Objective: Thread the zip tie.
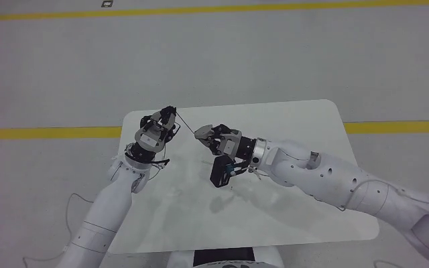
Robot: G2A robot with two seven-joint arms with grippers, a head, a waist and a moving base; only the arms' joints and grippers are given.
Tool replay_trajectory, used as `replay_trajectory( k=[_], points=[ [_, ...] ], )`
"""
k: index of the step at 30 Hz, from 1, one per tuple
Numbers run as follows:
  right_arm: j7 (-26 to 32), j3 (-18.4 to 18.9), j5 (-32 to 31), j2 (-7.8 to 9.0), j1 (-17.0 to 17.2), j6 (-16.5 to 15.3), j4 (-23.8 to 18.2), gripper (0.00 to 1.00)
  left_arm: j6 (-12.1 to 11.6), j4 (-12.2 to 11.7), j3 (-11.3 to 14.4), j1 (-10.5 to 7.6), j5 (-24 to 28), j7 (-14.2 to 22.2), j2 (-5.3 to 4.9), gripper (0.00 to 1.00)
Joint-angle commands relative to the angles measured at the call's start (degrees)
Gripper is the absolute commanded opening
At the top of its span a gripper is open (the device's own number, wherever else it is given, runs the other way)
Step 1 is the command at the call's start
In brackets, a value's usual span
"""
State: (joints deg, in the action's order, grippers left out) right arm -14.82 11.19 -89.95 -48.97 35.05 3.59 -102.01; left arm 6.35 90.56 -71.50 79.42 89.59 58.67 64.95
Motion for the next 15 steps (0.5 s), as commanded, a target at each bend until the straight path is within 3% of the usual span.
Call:
replay_trajectory(
  k=[1,15],
  points=[
    [0.08,-0.07,0.00,0.07,0.02,-0.01,-0.12,0.00,0.00,0.00,0.00,0.00,0.00,0.00,0.00,0.00],
    [1.35,-0.10,0.00,0.76,0.78,1.19,-0.89,0.00,0.00,0.00,0.00,0.00,0.00,0.00,0.00,0.00]
  ],
)
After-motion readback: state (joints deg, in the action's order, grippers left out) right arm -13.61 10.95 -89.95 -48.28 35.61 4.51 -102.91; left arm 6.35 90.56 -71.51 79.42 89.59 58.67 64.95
